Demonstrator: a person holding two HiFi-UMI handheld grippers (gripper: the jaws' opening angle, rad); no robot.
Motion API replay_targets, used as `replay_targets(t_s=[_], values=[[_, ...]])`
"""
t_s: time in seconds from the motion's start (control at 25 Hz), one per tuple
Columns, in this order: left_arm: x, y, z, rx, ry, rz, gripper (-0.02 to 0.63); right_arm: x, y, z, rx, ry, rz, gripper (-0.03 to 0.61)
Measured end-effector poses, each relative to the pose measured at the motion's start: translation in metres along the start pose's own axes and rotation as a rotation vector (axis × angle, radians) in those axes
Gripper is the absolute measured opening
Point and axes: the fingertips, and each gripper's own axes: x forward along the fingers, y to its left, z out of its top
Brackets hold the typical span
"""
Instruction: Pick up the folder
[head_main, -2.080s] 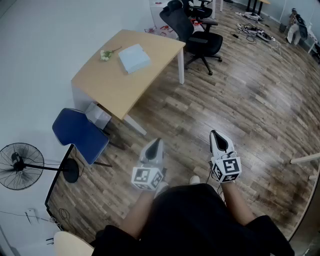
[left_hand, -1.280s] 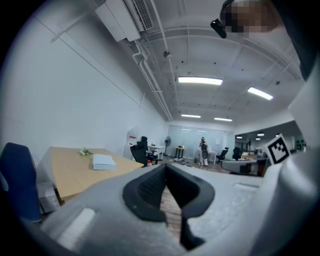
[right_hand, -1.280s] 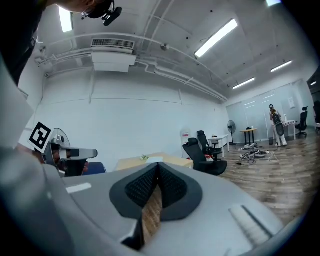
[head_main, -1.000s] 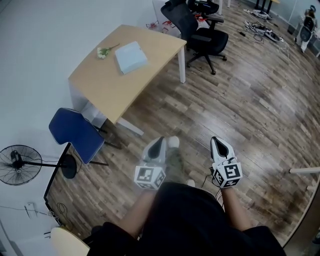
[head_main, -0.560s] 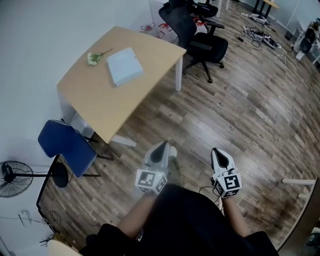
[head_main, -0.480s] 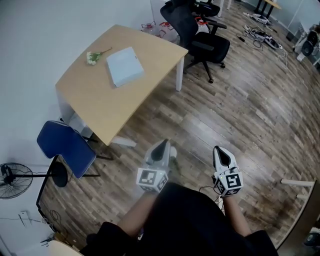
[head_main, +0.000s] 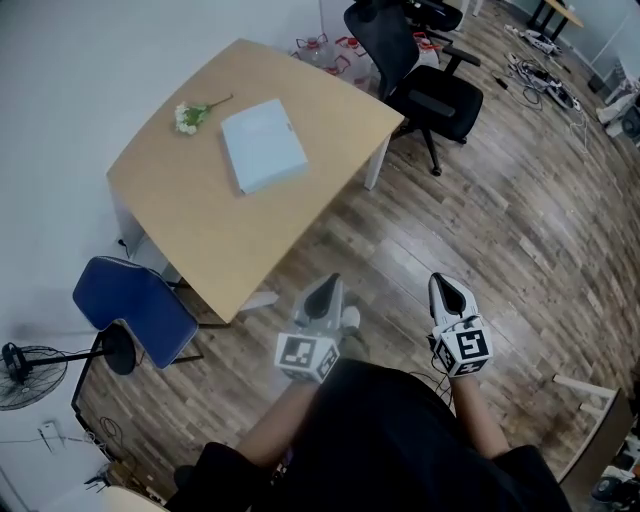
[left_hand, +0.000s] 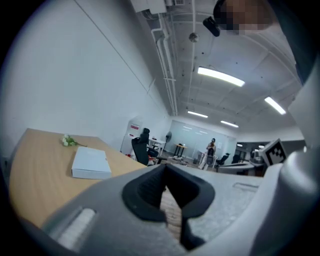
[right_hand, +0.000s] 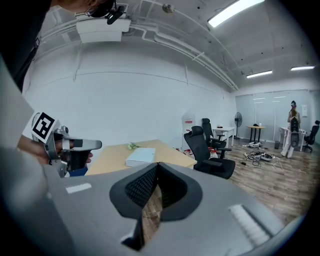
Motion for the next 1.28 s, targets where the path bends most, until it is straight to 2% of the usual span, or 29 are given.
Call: replay_targets(t_s=[0.12, 0.28, 0.4, 0.6, 0.92, 1.12, 1.28], values=[[0.022, 0.038, 0.019, -0.038, -0.005, 0.021, 0.002, 0.049, 0.001, 0.018, -0.013, 0.007, 0.011, -0.002], [0.044, 0.084, 0.047, -0.038, -0.053, 0.035, 0.002, 0.109, 0.009, 0.042, -0.030, 0.011, 0.042, -0.002], [0.046, 0.110, 0.054, -0.025, -0.062, 0.060, 0.002, 0.131, 0.024, 0.055, -0.060, -0.008, 0.081, 0.000], [0.045, 0.146, 0.059, -0.004, -0.056, 0.106, 0.002, 0.159, 0.039, 0.065, -0.053, -0.024, 0.128, -0.002], [0.033, 0.181, 0.053, -0.067, -0.112, 0.210, 0.002, 0.211, 0.062, 0.072, -0.119, -0.010, 0.239, -0.001], [0.055, 0.195, 0.053, -0.073, -0.144, 0.301, 0.002, 0.259, 0.049, 0.082, -0.136, -0.021, 0.345, 0.000], [0.084, 0.233, 0.069, -0.102, -0.126, 0.356, 0.002, 0.319, 0.047, 0.099, -0.105, -0.013, 0.411, 0.000]])
